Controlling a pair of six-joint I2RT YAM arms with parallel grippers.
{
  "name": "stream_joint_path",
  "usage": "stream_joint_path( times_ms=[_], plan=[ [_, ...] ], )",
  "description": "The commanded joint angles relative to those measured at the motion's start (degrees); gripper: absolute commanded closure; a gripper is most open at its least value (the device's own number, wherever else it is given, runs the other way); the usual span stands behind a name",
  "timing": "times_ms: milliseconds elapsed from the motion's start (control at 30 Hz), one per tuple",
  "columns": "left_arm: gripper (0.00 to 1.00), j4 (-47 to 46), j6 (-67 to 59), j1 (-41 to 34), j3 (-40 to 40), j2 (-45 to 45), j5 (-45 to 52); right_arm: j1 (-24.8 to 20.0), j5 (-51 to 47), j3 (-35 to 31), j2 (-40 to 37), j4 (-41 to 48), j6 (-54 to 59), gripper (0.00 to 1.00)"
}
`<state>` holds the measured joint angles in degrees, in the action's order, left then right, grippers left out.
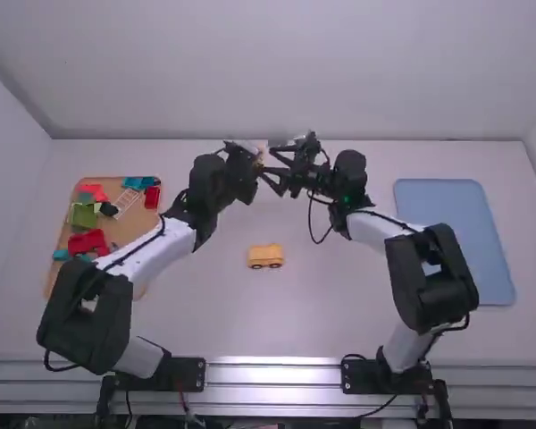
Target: Assemble lego blocks to make yellow taxi
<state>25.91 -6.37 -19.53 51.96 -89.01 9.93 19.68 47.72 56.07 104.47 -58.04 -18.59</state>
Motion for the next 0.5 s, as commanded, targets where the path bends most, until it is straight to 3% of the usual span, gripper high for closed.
stream_joint_path(
  times_ms=[0,467],
  plan=[
    [0.98,2.6,3.61,-0.76,-2.12,1.77,2.05,0.61,-2.84,0.11,0.46,-0.5,-1.22,0.26],
    [0.98,11.26,4.68,-1.18,-5.97,1.79,9.11,0.66,-2.78,0.11,0.46,2.84,-3.45,0.32]
  ],
)
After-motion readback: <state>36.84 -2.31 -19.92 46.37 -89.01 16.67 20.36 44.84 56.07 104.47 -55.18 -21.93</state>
